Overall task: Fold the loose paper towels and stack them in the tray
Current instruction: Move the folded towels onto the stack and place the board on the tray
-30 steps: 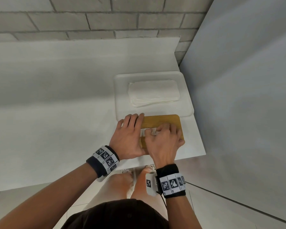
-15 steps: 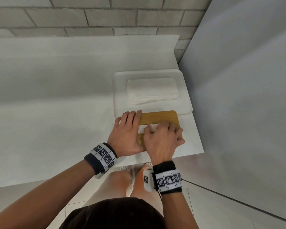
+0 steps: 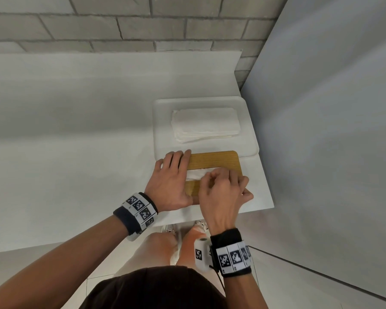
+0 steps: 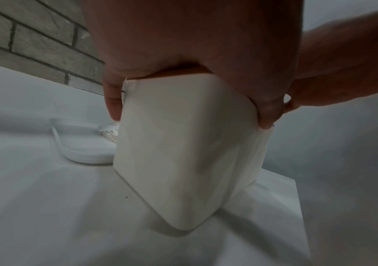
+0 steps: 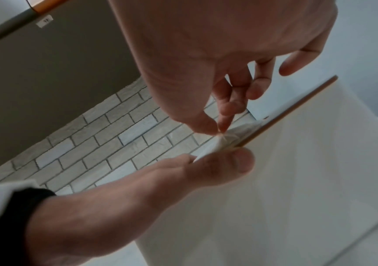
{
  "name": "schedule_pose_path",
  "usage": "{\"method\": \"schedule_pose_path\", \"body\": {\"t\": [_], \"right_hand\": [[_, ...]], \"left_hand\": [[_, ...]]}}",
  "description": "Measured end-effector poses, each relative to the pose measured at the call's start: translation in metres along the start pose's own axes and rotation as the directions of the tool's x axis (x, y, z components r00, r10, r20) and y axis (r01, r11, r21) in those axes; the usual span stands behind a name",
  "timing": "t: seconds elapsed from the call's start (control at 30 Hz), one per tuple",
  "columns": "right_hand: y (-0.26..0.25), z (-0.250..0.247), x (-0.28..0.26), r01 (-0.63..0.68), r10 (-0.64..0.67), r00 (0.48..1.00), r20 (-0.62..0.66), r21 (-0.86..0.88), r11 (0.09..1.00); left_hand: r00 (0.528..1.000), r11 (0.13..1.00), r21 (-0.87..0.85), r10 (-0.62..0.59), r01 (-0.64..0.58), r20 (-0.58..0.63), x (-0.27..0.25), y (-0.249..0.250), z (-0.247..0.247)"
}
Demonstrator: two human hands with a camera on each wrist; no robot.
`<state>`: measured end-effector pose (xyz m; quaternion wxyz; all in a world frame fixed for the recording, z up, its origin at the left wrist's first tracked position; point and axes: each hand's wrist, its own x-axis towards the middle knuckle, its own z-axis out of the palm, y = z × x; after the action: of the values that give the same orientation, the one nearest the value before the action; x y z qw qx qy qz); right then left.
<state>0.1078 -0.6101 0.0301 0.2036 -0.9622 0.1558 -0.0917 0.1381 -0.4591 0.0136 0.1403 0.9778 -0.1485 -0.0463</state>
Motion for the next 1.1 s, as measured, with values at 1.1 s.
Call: {"method": "schedule_pose_path", "body": {"t": [1.1], "right_hand": [[0.058,-0.052,0.107,0.614,-0.653,0.634,0.414,0.243,0.751]], "left_hand": [[0.994,0.992,0.082,0.097,-0.093,-0.056,-0.004,-0.005,0.002]]}}
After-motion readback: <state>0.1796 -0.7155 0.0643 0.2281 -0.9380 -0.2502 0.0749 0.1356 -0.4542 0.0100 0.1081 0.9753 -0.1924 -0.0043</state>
